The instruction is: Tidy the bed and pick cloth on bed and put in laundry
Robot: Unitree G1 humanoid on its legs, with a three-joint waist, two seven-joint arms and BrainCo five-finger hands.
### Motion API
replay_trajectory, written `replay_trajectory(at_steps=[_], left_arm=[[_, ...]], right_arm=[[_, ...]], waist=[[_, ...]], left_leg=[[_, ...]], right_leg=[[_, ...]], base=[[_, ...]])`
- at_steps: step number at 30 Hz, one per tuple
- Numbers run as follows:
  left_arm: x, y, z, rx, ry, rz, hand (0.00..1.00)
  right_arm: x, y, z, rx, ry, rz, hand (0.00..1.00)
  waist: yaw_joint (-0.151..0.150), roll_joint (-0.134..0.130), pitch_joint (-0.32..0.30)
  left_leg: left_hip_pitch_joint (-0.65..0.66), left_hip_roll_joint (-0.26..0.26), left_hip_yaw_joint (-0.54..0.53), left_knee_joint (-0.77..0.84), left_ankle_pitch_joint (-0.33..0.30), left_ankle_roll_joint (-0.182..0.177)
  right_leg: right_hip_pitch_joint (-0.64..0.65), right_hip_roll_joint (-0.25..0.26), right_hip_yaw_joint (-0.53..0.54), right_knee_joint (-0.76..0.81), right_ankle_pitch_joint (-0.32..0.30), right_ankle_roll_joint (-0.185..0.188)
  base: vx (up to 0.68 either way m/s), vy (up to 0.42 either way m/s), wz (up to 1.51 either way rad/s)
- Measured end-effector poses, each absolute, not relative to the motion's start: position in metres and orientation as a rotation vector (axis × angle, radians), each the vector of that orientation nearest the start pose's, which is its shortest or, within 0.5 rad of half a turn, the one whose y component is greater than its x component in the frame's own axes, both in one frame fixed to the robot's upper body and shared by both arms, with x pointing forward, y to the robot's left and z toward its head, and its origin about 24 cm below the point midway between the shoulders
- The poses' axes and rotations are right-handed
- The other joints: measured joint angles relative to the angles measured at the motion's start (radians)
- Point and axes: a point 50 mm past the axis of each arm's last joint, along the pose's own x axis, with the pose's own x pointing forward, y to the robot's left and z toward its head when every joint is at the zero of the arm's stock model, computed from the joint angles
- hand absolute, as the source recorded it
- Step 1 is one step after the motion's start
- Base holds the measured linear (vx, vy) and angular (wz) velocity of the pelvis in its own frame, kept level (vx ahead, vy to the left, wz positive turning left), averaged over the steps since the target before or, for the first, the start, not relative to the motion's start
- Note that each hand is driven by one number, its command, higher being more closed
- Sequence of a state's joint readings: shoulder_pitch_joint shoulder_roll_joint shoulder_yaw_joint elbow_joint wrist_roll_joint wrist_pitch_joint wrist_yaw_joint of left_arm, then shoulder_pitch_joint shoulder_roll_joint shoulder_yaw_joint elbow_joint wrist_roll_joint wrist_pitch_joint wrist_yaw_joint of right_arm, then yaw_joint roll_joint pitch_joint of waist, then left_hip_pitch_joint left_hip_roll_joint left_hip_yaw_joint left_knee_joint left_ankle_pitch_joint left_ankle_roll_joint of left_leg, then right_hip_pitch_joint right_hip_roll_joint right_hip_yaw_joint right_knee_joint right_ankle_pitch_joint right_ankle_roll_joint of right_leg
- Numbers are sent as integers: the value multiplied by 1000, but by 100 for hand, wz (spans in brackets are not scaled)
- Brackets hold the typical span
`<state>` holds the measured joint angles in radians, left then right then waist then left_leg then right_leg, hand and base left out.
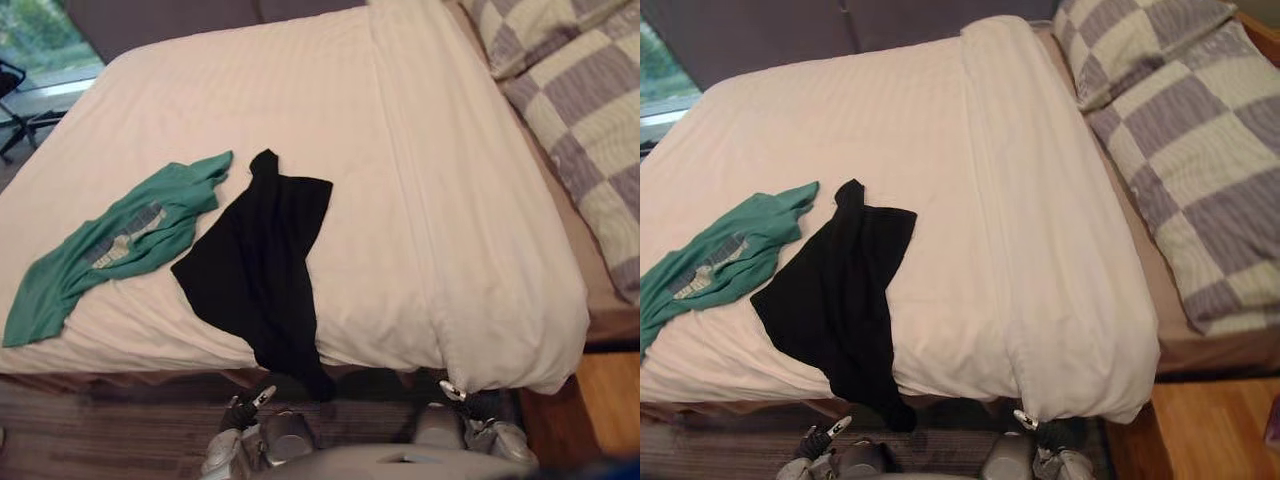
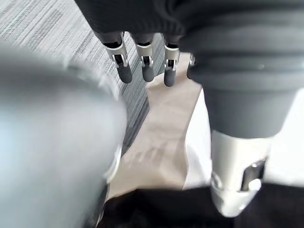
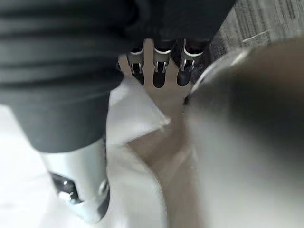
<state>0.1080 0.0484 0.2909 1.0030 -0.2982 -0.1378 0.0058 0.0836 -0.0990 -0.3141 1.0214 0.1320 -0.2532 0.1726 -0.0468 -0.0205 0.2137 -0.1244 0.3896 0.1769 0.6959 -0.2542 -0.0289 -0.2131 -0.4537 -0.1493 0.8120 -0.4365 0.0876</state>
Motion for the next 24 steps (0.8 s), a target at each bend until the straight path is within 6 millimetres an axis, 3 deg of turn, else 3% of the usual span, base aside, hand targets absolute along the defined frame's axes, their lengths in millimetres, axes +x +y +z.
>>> replay_trajectory(at_steps=[2,3,4,5,6,7,8,9,10,11,13,14,16,18,19,24], left_arm=[[96,214,-152,-349,884,514,0],[96,212,-152,-343,888,502,0],[93,205,-155,-334,910,482,0],[92,205,-155,-324,916,481,0],[93,209,-154,-295,919,497,0],[88,216,-154,-270,942,512,0],[83,220,-155,-248,967,516,0],[68,226,-158,-204,1022,514,0],[55,222,-162,-191,1080,500,0],[52,218,-164,-191,1098,479,0],[53,216,-164,-127,1110,380,0],[53,216,-164,-105,1114,351,0],[63,210,-163,-37,1107,246,0],[66,209,-162,-16,1103,203,0],[65,210,-162,-2,1109,186,0],[59,218,-162,35,1138,157,0]], right_arm=[[112,-242,-139,185,784,-317,0],[113,-244,-138,188,777,-322,0],[117,-245,-136,207,749,-327,0],[118,-241,-136,227,740,-333,0],[120,-232,-138,288,728,-358,0],[119,-223,-141,327,730,-361,0],[120,-219,-142,322,736,-323,0],[125,-207,-141,307,729,-220,0],[129,-192,-141,298,714,-131,0],[130,-189,-140,292,700,-107,0],[135,-180,-138,225,698,-8,0],[134,-179,-138,210,701,4,0],[126,-185,-141,185,721,-31,0],[120,-185,-143,207,727,-64,0],[113,-183,-146,216,748,-68,0],[102,-175,-151,267,795,-87,0]], waist=[[-1,12,-6],[-1,20,-8],[0,42,-14],[8,45,-14],[13,43,-7],[20,38,-3],[27,40,-4],[44,39,-4],[54,35,-6],[53,31,-9],[37,21,-26],[31,18,-31],[-6,48,-43],[-9,41,-47],[10,25,-55],[26,-19,-90]], left_leg=[[-35,2,-121,43,17,-7],[-36,2,-124,39,16,-18],[-29,3,-103,-6,1,-76],[-14,5,-80,-10,-68,-172],[-13,-9,-42,11,-145,-218],[-2,-31,-14,0,-152,-211],[18,-31,9,-26,-148,-199],[70,-33,62,-99,-122,-168],[115,-59,104,-198,-80,-143],[130,-83,120,-249,-55,-132],[143,-203,137,-429,51,-82],[143,-233,129,-463,72,-70],[150,-319,52,-556,145,-31],[188,-348,8,-604,182,-19],[220,-355,8,-642,204,-21],[277,-358,44,-787,277,-30]], right_leg=[[-30,-49,37,-17,35,101],[-36,-57,47,-32,51,129],[-47,-63,63,-68,83,153],[-54,-66,74,-83,109,150],[-38,-79,84,-134,189,90],[3,-76,64,-242,320,13],[27,-65,30,-285,346,38],[55,-11,-62,-294,348,55],[69,56,-136,-265,326,31],[71,91,-153,-252,291,25],[108,216,-169,-309,158,20],[127,237,-160,-346,132,2],[176,280,-48,-426,112,-19],[237,285,-29,-476,103,-30],[270,278,-50,-495,110,-28],[269,271,-78,-517,132,-11]], base=[[-152,573,12],[-180,756,0],[-146,636,-6],[-179,760,2],[-174,684,2],[-164,707,-6],[-150,609,-46],[-130,474,-68],[-109,331,-64],[-24,59,-34],[49,-145,15],[24,-21,62],[10,118,111],[-16,88,97],[-33,47,55],[-20,41,3]])
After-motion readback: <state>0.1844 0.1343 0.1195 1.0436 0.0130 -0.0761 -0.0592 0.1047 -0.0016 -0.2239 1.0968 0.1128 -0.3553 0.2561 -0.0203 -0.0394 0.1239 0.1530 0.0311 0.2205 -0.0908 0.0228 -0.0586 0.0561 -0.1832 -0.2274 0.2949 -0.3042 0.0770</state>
